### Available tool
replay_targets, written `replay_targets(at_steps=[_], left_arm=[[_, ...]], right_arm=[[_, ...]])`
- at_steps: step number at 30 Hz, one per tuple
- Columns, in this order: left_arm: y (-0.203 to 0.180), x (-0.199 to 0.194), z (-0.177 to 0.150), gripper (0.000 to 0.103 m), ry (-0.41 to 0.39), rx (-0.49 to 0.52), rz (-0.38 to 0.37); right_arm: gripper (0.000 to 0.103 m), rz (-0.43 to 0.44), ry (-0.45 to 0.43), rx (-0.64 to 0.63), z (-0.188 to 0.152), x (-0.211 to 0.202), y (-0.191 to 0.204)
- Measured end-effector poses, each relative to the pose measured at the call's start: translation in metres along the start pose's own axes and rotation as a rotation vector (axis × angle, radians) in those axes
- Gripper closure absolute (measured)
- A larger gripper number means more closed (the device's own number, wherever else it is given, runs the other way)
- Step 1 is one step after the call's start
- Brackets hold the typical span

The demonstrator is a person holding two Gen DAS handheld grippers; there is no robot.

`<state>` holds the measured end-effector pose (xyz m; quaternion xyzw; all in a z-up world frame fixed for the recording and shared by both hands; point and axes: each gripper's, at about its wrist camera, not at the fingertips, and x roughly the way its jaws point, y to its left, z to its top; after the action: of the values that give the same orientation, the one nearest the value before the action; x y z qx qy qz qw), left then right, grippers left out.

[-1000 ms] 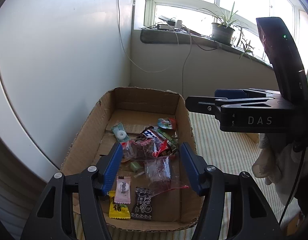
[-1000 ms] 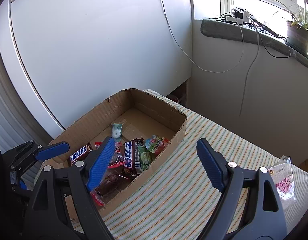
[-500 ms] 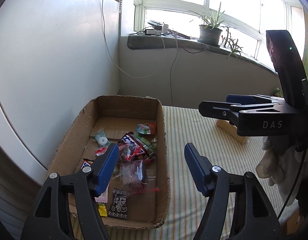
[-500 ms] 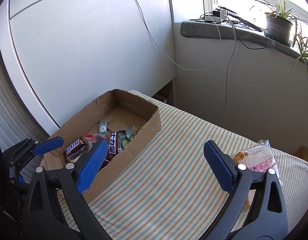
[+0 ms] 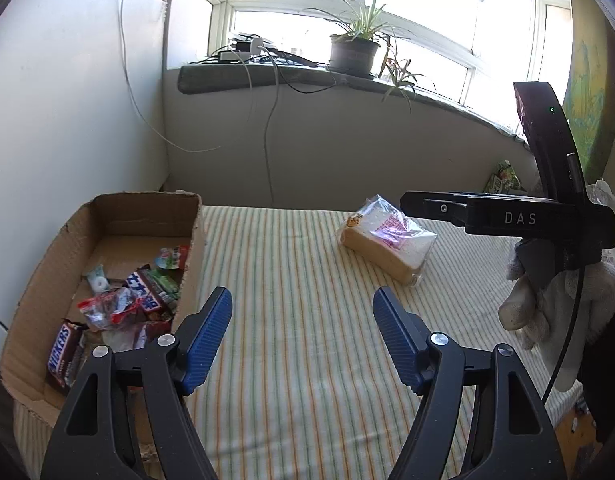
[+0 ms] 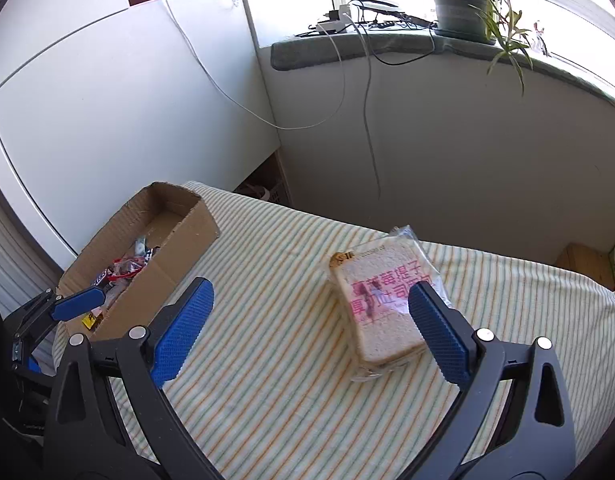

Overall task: Organize snacks
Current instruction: 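Move the right gripper to the bag of sliced bread and open it around the bag, then grasp the bag of sliced bread with the right gripper and lift it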

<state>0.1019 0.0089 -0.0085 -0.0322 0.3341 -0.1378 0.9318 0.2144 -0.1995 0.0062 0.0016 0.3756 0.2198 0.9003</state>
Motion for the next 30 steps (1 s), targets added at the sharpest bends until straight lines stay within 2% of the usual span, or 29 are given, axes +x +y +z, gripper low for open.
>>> replay_targets(at_steps=[6, 11, 24, 27, 30], left_arm=[[-0.017, 0.028, 0.003, 0.03, 0.053, -0.013, -0.058], [-0.026, 0.055, 0.01, 0.03, 0.093, -0.033, -0.095], [-0.045, 0.119, 0.025, 0.03, 0.192, -0.12, -0.192], [-0.044, 0.132, 0.029, 0.03, 0.213, -0.16, -0.216], [-0.042, 0.139, 0.029, 0.03, 0.227, -0.193, -0.245]], right_arm=[[0.003, -0.069, 0.036, 0.023, -0.003, 0.011, -0.051], [0.003, -0.044, 0.086, 0.071, -0.005, 0.031, -0.08], [0.004, 0.041, 0.194, 0.02, 0.004, 0.082, -0.09], [0.007, 0.052, 0.213, 0.024, 0.004, 0.091, -0.095], [0.009, 0.097, 0.231, 0.054, 0.004, 0.098, -0.101]])
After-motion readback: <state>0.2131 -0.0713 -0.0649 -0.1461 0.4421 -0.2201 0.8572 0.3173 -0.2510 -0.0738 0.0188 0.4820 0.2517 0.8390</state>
